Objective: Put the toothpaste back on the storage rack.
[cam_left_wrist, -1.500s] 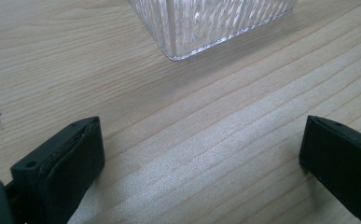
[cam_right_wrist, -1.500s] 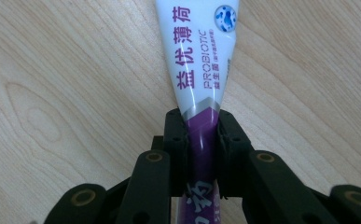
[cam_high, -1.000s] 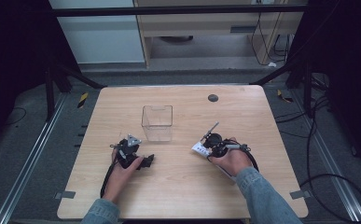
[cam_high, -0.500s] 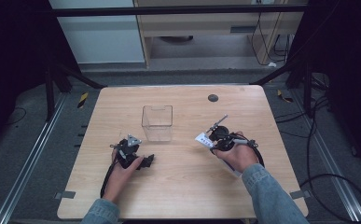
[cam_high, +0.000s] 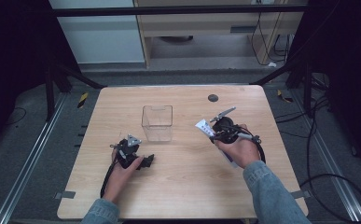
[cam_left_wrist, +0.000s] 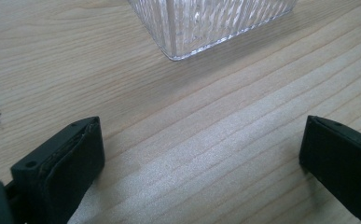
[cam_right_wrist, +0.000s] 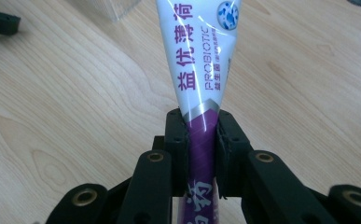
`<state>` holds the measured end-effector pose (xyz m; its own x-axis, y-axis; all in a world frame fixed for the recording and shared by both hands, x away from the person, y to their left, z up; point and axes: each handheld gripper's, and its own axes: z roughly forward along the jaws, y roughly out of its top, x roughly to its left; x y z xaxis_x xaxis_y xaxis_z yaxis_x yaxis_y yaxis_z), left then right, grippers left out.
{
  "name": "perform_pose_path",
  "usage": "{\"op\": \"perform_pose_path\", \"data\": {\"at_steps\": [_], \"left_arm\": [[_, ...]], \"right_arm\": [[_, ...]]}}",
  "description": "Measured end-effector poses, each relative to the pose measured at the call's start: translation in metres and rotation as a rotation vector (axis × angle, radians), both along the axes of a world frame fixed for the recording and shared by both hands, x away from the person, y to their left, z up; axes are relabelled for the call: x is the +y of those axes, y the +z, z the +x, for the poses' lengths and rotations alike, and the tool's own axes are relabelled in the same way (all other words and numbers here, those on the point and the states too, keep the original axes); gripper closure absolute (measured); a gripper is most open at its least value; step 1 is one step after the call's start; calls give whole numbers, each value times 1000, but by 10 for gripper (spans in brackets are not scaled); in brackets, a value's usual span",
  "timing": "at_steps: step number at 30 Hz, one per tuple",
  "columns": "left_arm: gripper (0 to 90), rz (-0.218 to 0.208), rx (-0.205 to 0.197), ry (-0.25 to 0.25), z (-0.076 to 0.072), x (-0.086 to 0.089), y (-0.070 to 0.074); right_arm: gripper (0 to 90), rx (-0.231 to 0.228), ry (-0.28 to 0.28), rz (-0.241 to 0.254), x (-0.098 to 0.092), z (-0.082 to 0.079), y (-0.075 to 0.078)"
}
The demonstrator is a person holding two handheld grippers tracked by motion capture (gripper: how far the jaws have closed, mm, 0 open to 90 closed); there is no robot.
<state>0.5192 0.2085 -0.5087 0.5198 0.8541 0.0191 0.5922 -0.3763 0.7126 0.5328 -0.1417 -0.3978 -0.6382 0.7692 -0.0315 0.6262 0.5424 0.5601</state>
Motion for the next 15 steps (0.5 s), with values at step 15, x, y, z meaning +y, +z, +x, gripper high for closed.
{"op": "perform_pose_path", "data": {"at_steps": [15], "left_arm": [[0,1,0,0,0,0,0]], "right_arm": [[773,-84,-35,80,1,4,17]]}}
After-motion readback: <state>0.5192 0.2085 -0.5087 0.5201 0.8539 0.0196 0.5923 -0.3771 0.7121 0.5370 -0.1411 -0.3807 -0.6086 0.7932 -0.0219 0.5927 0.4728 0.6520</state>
